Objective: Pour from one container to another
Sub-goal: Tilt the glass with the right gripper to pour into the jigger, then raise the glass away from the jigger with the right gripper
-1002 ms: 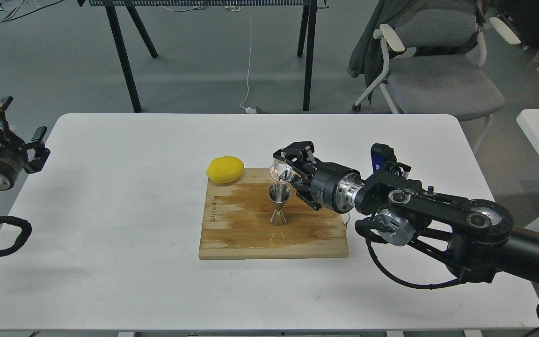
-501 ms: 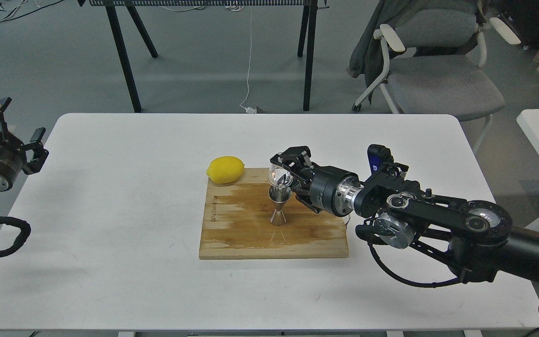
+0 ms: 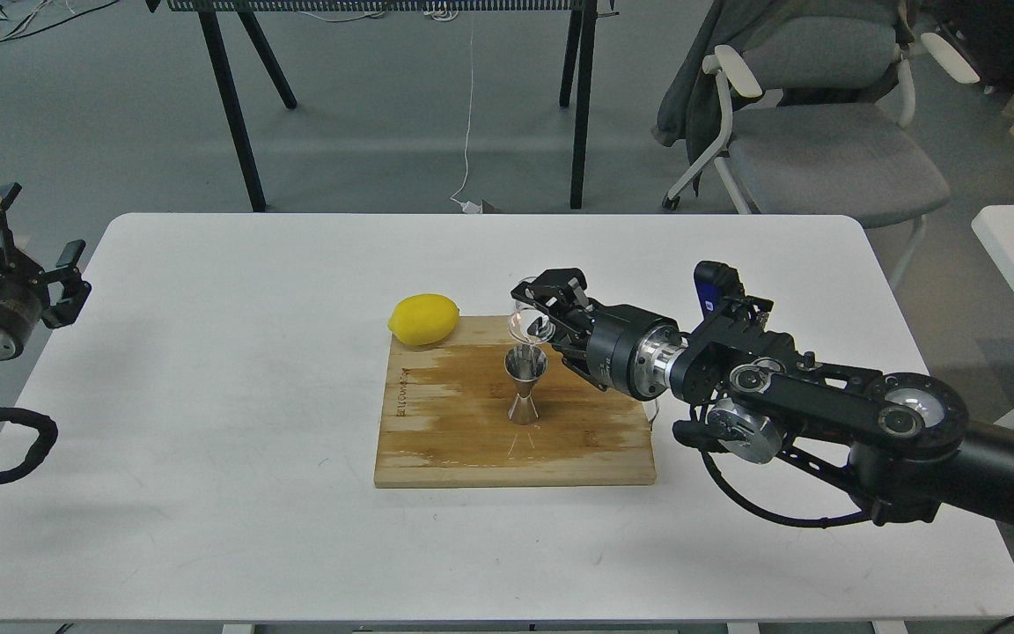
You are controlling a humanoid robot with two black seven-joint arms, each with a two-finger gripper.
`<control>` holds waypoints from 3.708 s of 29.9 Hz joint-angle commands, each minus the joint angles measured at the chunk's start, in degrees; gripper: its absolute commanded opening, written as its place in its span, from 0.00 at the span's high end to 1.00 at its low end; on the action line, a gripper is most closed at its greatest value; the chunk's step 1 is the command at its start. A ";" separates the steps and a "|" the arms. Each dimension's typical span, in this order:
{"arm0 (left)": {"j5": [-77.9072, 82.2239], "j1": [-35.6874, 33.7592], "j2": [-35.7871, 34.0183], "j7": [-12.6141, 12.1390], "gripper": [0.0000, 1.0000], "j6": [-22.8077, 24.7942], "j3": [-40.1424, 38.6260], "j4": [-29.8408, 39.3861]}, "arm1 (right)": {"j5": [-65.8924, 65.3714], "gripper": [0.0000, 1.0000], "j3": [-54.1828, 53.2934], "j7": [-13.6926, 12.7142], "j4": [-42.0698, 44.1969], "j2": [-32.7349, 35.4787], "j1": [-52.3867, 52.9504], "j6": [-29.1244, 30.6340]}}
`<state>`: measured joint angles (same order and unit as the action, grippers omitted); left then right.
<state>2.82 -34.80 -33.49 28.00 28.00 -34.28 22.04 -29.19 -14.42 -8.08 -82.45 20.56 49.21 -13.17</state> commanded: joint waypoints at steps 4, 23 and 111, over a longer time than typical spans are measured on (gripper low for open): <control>0.00 0.00 0.00 0.00 0.11 0.00 0.00 0.02 | -1.13 0.67 0.01 0.17 0.00 0.45 0.01 -0.01; 0.00 0.00 0.35 0.00 0.11 0.00 0.00 -0.50 | -4.99 0.67 4.05 0.70 0.09 0.01 2.30 -0.01; 0.00 0.79 1.06 0.00 0.11 0.00 -0.09 -0.59 | -0.54 0.67 -12.01 6.32 -0.96 5.20 -4.63 -3.09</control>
<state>2.81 -34.03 -32.39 28.00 28.00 -34.35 21.45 -35.12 -19.03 -1.80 -83.08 25.59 48.25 -16.25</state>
